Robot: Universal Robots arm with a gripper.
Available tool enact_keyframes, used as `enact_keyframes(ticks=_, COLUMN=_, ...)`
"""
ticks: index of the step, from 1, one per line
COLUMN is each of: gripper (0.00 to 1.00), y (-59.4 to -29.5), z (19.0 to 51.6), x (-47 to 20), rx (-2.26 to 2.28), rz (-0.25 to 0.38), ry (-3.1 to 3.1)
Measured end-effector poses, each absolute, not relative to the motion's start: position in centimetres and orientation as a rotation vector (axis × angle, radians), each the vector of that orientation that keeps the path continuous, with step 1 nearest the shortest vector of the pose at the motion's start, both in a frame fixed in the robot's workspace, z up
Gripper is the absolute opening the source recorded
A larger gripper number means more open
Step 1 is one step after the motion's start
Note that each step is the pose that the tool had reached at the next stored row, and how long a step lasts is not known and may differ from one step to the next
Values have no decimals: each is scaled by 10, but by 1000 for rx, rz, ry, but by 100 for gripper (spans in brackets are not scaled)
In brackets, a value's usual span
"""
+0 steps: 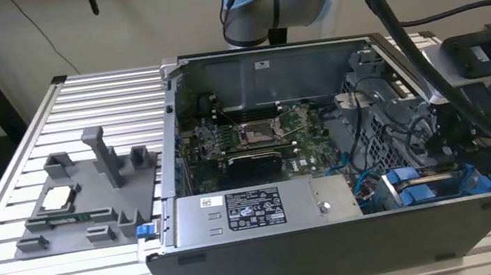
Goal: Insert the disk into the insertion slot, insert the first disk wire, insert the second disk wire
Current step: 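Insert the second disk wire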
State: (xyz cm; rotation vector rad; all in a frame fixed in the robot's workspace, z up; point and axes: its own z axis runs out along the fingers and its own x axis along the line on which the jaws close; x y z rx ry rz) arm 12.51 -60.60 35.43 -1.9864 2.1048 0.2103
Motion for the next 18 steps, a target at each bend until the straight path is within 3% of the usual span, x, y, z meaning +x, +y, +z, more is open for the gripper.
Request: enact_keyframes(ticks=18, gripper=16, y=-598, z=342, x=142, rx=-2033, rz=230, ry=2168)
